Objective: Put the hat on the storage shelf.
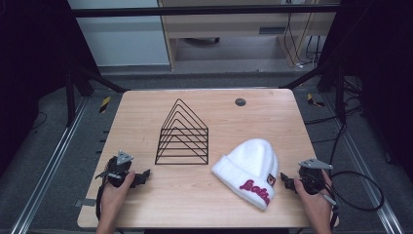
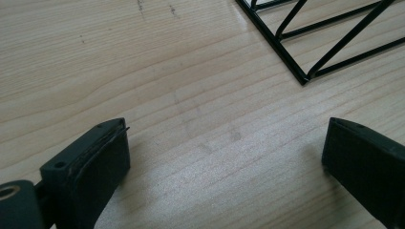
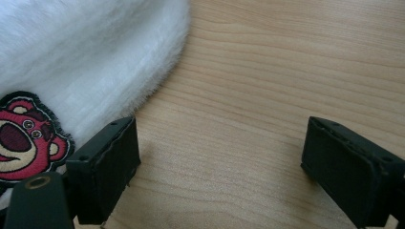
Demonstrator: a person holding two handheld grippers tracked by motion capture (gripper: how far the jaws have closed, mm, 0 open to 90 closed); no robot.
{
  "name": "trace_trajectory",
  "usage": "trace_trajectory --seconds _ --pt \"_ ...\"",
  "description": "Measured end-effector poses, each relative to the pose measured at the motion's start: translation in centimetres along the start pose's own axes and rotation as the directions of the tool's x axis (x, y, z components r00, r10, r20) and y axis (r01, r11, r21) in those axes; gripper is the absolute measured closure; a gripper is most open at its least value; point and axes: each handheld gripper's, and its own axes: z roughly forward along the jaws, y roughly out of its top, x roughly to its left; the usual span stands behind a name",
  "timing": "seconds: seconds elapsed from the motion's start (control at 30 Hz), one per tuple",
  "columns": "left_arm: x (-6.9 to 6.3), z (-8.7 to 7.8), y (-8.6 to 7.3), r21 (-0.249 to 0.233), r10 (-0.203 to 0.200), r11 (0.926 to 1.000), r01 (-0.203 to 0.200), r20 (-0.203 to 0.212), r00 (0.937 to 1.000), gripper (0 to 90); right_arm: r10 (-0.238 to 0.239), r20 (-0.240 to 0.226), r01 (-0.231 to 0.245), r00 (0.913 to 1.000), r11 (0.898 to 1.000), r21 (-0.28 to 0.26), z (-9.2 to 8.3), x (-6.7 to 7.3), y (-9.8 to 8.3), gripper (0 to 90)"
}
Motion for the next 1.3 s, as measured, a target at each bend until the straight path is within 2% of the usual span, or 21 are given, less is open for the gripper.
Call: trace_trajectory --seconds 0.33,0.43,0.53,0.6,0.67,0.83,0.87,0.9,1.0,1.07,1.3 --pt "0.0 0.0 0.0 0.000 -0.001 1.0000 0.001 0.002 1.0000 1.2 0.009 0.000 -0.009 1.0000 1.000 0.002 0.0 0.1 0.0 12.7" --pt "0.0 0.0 0.0 0.000 -0.002 1.0000 0.002 0.002 1.0000 1.2 -0.001 -0.001 0.001 1.0000 1.000 0.003 0.0 0.0 0.0 12.6" --pt "0.0 0.0 0.0 0.000 -0.001 1.0000 0.001 0.002 1.0000 1.2 -0.002 -0.016 0.002 0.9999 1.000 0.005 -0.1 -0.1 0.0 12.5" --pt "0.0 0.0 0.0 0.000 -0.001 1.0000 0.001 0.002 1.0000 1.2 -0.020 -0.025 0.021 0.9995 1.000 0.007 -0.1 -0.2 0.0 13.6" --pt "0.0 0.0 0.0 0.000 -0.001 1.0000 0.001 0.004 1.0000 1.1 -0.017 -0.036 0.018 0.9992 0.999 0.027 -0.4 -0.5 0.4 15.9" --pt "0.0 0.0 0.0 0.000 -0.002 1.0000 0.002 0.004 1.0000 1.0 -0.055 -0.025 0.056 0.9982 0.997 0.056 -1.6 -0.5 2.7 16.7" --pt "0.0 0.0 0.0 0.000 -0.001 1.0000 0.001 0.004 1.0000 1.0 -0.092 -0.023 0.093 0.9955 0.993 0.072 -2.0 -0.3 3.9 19.8" --pt "0.0 0.0 0.0 0.000 -0.001 1.0000 0.001 0.003 1.0000 1.0 -0.092 -0.023 0.093 0.9955 0.993 0.072 -2.0 -0.3 3.9 19.8" --pt "0.0 0.0 0.0 0.001 -0.001 1.0000 0.001 0.004 1.0000 1.0 -0.136 -0.035 0.139 0.9901 0.986 0.096 -2.2 0.0 5.6 23.9" --pt "0.0 0.0 0.0 0.000 -0.001 1.0000 0.001 0.004 1.0000 1.0 -0.164 -0.038 0.167 0.9857 0.982 0.094 -2.2 0.1 6.8 27.8" --pt "0.0 0.0 0.0 0.000 -0.001 1.0000 0.001 0.004 1.0000 1.0 -0.208 -0.072 0.216 0.9755 0.967 0.135 -1.7 0.4 10.2 40.5"
